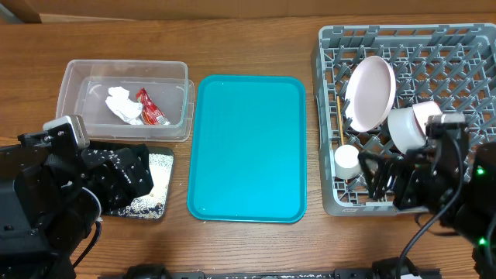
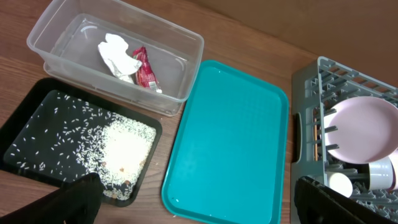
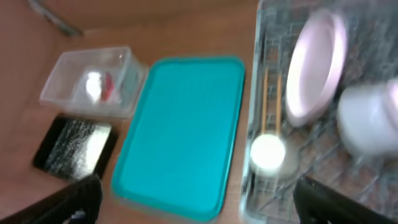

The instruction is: Sort waste into correct bins and load items into the dishwasher

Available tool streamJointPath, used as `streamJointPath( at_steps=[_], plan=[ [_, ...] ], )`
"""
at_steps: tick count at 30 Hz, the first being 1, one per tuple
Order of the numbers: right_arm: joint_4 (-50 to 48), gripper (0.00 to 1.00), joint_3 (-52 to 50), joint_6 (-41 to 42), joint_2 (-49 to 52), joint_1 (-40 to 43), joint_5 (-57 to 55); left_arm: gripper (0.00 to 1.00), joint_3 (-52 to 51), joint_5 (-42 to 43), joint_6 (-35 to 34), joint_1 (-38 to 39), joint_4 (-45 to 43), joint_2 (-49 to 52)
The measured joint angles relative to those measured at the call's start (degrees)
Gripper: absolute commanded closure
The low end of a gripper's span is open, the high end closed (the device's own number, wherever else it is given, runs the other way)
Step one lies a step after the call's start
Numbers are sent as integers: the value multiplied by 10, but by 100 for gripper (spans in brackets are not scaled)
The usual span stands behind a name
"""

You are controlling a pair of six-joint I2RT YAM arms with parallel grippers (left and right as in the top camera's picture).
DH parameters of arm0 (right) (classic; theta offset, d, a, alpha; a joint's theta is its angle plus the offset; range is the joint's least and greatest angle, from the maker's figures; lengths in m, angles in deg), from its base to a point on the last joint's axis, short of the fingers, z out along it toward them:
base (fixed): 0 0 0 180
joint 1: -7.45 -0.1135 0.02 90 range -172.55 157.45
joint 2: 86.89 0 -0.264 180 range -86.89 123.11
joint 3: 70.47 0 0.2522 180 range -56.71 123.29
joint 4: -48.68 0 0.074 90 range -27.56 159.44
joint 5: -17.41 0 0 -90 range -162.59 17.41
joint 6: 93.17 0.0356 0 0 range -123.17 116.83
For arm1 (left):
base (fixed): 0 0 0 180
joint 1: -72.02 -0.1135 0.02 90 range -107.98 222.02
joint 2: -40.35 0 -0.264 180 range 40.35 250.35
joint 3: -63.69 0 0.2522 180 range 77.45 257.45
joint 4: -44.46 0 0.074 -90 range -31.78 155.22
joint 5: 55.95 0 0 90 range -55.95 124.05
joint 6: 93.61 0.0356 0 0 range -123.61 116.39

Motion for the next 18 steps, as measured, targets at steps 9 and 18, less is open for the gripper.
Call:
streamJointPath(
  at_steps=[9, 18],
  plan=[
    [-313, 0, -216, -45, -173, 0, -71, 0, 0, -2, 0, 0, 0, 0],
    [-397, 0, -438, -52, -297, 16, -87, 0, 0, -2, 0, 0, 0, 0]
  ],
)
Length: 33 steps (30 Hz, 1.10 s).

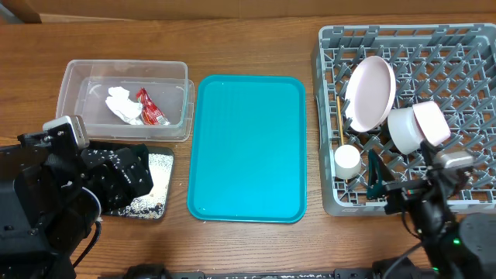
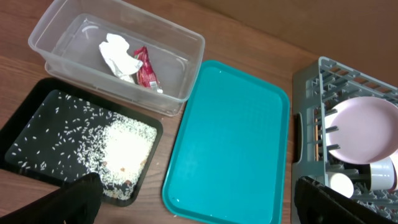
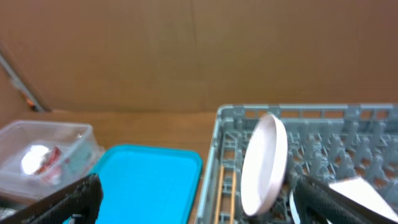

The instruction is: Sort waste into correct bins and load items into the dishwasher

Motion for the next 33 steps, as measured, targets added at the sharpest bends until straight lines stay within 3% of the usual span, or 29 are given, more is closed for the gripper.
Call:
streamJointPath(
  at_steps=[8, 15, 33],
  plan=[
    [-170, 0, -238, 0, -92, 12, 0, 0, 0, 0, 0, 0, 0, 0],
    [-308, 0, -383, 0, -186, 42, -1, 0, 0, 0, 0, 0, 1, 0],
    [-293, 0, -405, 0, -189, 56, -9, 0, 0, 0, 0, 0, 1, 0]
  ],
)
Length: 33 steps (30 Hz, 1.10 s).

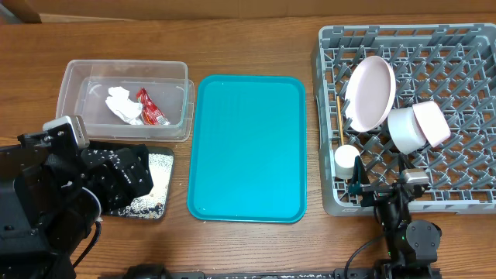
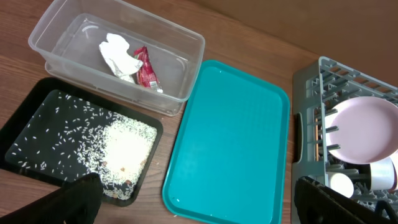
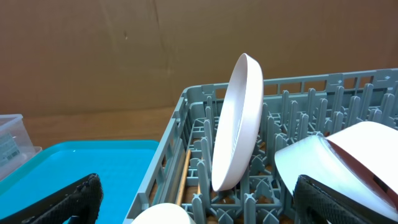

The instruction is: Sort waste into correct bins and load items into the dishwasher

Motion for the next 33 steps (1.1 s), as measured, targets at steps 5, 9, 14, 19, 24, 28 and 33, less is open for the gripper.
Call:
streamJointPath(
  at_steps=[5, 9, 14, 19, 24, 28, 33],
  plan=[
    [0, 0, 0, 0, 0, 0, 0, 0, 0, 0, 0, 0, 0, 0],
    [0, 0, 0, 0, 0, 0, 0, 0, 0, 0, 0, 0, 1, 0],
    [0, 0, 0, 0, 0, 0, 0, 0, 0, -21, 3, 24, 33, 0],
    [0, 0, 0, 0, 0, 0, 0, 0, -47, -69, 13, 29, -137, -21],
    [0, 0, 0, 0, 0, 0, 0, 0, -231, -18, 96, 29, -419, -106],
    [0, 0, 0, 0, 0, 0, 0, 0, -393, 30, 147, 29, -566, -205],
    [0, 0, 0, 0, 0, 0, 0, 0, -565, 51, 173, 33, -670, -336]
  ],
)
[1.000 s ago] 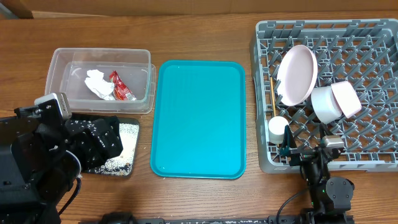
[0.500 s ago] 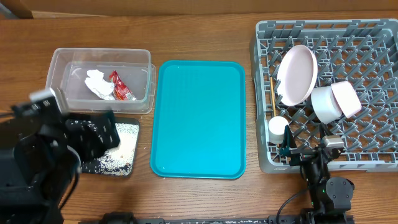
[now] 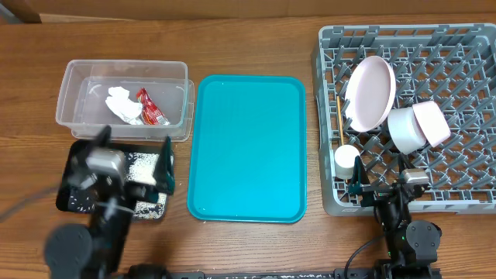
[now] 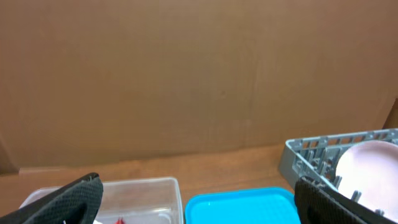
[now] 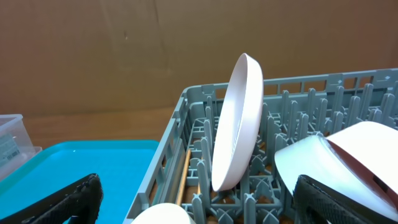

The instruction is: Sort waste into correct bins and load items into the dishwasher

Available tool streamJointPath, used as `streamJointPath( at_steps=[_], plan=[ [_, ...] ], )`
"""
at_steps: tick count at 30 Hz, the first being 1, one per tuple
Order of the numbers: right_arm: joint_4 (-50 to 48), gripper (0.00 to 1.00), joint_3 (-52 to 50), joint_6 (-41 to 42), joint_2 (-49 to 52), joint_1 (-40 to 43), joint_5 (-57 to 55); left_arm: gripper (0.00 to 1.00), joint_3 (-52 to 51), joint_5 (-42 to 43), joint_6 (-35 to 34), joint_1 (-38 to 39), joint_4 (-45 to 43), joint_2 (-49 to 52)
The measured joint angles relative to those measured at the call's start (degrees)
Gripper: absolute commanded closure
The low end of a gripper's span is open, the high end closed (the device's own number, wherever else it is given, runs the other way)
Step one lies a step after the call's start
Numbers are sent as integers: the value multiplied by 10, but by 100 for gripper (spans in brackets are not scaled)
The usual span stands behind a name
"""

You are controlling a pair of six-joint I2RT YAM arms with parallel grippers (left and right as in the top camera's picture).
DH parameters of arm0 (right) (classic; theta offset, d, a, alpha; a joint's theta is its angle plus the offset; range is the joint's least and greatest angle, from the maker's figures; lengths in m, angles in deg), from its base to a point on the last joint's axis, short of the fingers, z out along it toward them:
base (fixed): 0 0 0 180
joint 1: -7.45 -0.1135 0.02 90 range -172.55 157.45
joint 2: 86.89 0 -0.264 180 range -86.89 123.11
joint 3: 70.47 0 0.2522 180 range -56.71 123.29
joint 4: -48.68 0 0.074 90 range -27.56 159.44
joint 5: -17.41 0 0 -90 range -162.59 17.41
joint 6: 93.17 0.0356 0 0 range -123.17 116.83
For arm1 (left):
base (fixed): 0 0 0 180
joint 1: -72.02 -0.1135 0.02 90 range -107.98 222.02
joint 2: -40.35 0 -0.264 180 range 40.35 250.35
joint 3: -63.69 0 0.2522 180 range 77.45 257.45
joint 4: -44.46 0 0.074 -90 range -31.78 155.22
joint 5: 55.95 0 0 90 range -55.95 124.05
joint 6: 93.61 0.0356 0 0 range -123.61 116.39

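Note:
A clear bin (image 3: 74,108) holds crumpled white paper (image 3: 118,103) and a red wrapper (image 3: 152,108). Below it lies a black tray of rice (image 3: 145,164), and my left gripper (image 3: 132,155) stands open over it. The teal tray (image 3: 248,147) is bare. The grey dish rack (image 3: 457,70) carries a pink plate (image 3: 370,93), a white bowl (image 3: 404,129), a pink cup (image 3: 432,122), a white cup (image 3: 347,160) and chopsticks (image 3: 339,120). My right gripper (image 3: 379,177) stands open at the rack's front edge. The left wrist view, through my open left gripper (image 4: 199,205), shows the bin (image 4: 140,190) and teal tray (image 4: 239,204). The right wrist view, through my open right gripper (image 5: 199,202), shows the plate (image 5: 239,118).
A brown cardboard wall (image 4: 199,74) stands behind the table. The wooden tabletop (image 3: 248,39) runs along the back, behind the bin, the tray and the rack. Both arm bases sit at the table's front edge.
My left arm was bunched at the far left with its camera looking down. It now stands over the black rice tray, camera level toward the wall. The right arm has not moved.
My right gripper hung open over the rack's front corner, looking down. It was then lower at the rack's front edge, and then rested there looking level across the rack. The left arm stayed still until now. No object has moved.

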Motion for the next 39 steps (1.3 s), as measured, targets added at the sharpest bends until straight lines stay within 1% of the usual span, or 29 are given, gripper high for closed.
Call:
streamJointPath(
  at_steps=[5, 10, 13, 17, 20, 24, 28, 33, 39],
  plan=[
    [0, 0, 0, 0, 0, 0, 0, 0, -140, 8, 11, 4, -72, -115],
    [0, 0, 0, 0, 0, 0, 0, 0, -246, 9, 12, 4, -143, -185],
    [0, 0, 0, 0, 0, 0, 0, 0, -295, 9, 13, 4, -177, -207],
    [0, 0, 0, 0, 0, 0, 0, 0, -348, 1, 13, 4, -234, -210],
    [0, 0, 0, 0, 0, 0, 0, 0, -381, -3, 13, 4, -259, -210],
    [0, 0, 0, 0, 0, 0, 0, 0, -409, -7, 13, 4, -240, -210],
    [0, 0, 0, 0, 0, 0, 0, 0, -409, -8, 13, 4, -224, -210],
    [0, 0, 0, 0, 0, 0, 0, 0, -409, -9, 13, 4, -147, -210],
    [0, 0, 0, 0, 0, 0, 0, 0, -409, -12, 13, 4, -141, -209]
  ],
)
